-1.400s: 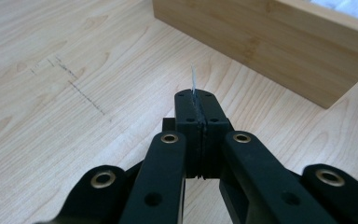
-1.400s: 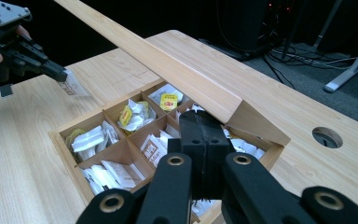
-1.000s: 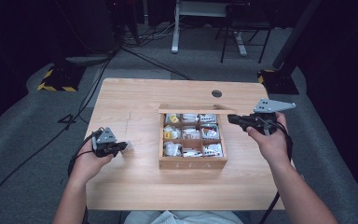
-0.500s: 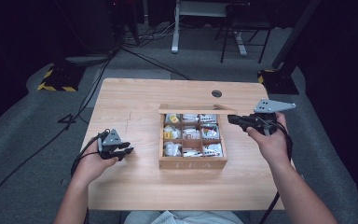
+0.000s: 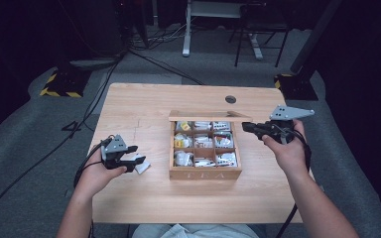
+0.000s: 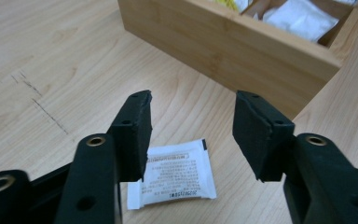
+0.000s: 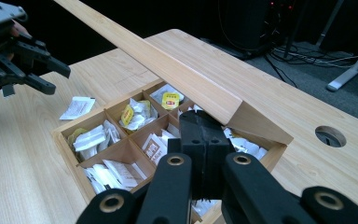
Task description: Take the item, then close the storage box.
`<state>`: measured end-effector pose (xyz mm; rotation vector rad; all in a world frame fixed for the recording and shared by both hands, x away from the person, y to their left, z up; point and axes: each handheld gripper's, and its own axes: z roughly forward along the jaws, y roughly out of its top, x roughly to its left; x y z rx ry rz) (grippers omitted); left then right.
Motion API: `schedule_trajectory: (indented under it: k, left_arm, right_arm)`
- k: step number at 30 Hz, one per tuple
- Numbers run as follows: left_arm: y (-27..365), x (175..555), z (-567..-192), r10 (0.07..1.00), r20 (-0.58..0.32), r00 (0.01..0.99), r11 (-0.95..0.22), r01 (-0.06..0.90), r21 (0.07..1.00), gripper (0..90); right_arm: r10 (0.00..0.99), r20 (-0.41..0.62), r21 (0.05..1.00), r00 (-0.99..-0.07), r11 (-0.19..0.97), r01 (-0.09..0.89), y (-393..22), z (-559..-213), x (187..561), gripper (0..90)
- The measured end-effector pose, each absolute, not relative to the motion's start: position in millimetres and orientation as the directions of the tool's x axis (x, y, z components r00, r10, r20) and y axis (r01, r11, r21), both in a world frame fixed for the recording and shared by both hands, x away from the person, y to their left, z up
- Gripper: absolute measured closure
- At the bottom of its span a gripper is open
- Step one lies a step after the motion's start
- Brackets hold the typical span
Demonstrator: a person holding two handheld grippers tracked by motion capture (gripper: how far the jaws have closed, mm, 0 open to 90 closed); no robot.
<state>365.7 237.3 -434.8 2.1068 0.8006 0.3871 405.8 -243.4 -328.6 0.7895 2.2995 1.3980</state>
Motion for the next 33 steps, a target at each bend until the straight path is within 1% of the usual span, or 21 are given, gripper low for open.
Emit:
schedule_trajectory:
  k: [6,14,23,33]
  left_arm:
    - [233.2,350.3,-421.3,0.640,0.018,0.768,-0.430,0.338,0.837,43.5]
    - [225.2,333.0,-417.1,0.603,0.013,0.798,-0.413,0.299,0.860,43.0]
    - [217.7,321.3,-429.5,0.581,-0.020,0.814,-0.407,0.312,0.858,41.3]
    - [202.7,313.1,-458.2,0.544,-0.062,0.837,-0.459,0.359,0.813,39.5]
  right_arm:
    - [0.614,0.008,0.887,-0.789,0.360,0.290,-243.4,-327.9,406.5,90.0]
    - [0.615,0.013,0.882,-0.789,0.364,0.298,-243.3,-328.9,404.8,90.0]
    - [0.613,0.017,0.880,-0.790,0.365,0.302,-243.5,-330.4,403.4,90.0]
    - [0.610,0.025,0.877,-0.792,0.366,0.310,-244.0,-332.7,401.4,90.0]
